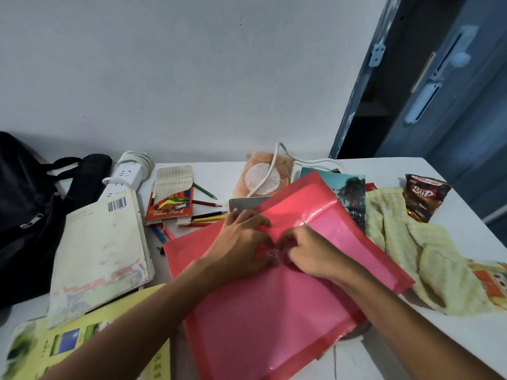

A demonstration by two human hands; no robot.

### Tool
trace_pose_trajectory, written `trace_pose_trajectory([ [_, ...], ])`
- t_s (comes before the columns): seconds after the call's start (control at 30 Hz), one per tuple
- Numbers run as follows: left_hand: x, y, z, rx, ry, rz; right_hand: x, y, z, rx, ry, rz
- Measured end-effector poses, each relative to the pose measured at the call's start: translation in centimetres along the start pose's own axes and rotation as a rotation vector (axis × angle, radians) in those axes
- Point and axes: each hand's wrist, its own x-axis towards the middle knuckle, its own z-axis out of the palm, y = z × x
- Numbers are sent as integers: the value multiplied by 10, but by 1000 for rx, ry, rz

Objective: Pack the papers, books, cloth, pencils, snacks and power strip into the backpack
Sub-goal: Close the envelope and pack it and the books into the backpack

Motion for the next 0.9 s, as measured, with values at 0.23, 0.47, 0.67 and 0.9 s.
trace_pose_trajectory([
  [0.23,3,14,-3,-48,-88,-198,-2,10,-3,-103,205,-74],
  [0.47,8,9,-2,-201,-177,-270,-23,15,2,-448,340,-290],
  [0.67,6,6,1,-244,-117,-273,-40,6,20,-525,184,-269],
  [0.9,1,-16,-14,-253,-196,-77,-24,-7,13,-526,143,-416],
])
